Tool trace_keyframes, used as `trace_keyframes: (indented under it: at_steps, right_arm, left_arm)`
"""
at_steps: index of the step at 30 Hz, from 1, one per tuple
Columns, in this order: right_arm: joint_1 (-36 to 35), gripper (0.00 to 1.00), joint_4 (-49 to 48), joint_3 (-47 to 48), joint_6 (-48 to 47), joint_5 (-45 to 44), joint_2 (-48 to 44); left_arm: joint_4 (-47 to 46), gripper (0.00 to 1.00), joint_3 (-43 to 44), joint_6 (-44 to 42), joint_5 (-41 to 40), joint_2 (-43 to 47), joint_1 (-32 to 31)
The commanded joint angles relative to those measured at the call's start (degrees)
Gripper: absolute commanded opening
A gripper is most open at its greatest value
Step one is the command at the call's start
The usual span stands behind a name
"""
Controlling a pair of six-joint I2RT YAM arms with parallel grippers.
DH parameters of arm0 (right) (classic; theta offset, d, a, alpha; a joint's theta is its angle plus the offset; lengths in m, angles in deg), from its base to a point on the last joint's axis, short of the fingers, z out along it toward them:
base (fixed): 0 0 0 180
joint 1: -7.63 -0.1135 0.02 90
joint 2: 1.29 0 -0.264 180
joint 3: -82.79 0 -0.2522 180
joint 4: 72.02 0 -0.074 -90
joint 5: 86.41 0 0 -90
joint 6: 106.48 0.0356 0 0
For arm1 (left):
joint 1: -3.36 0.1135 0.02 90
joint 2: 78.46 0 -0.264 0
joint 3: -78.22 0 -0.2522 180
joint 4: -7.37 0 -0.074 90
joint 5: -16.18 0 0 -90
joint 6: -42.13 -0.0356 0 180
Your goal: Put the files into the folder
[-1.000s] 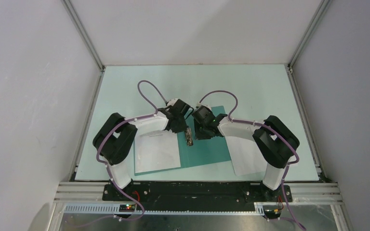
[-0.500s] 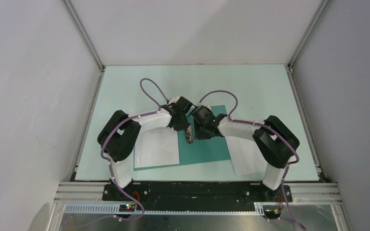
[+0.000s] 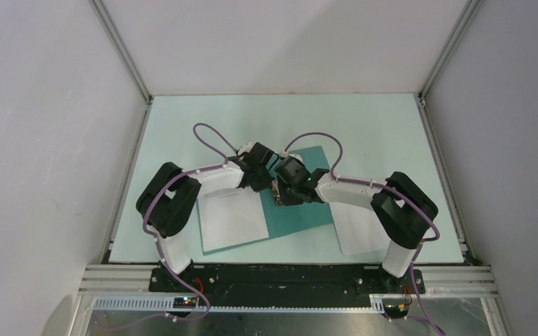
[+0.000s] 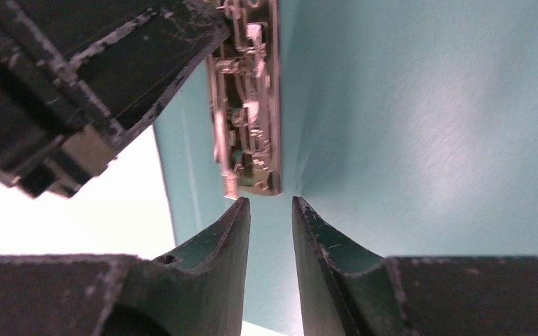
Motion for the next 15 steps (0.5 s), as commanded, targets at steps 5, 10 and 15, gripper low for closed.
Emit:
trace_keyframes:
  at_steps: [5,10,15]
  right_arm:
    - [-3.2,0.33,-3.1,-3.1,0.3,-2.6,-5.8]
    - [-3.5,0.33,-3.9,-3.3,0.5,-2.8,-4.9]
    - [-4.0,0.3,-4.6,-2.9,0.1,-3.0,-3.6]
  left_arm:
    - [9.0,0.0,-7.0,7.0,4.6,2.1,-0.1]
    - [9.0,0.0,-5.8,5.0,5.7,1.0,-0.1]
    - [9.0,0.0,-5.5,4.3,6.0,-0.1,0.0]
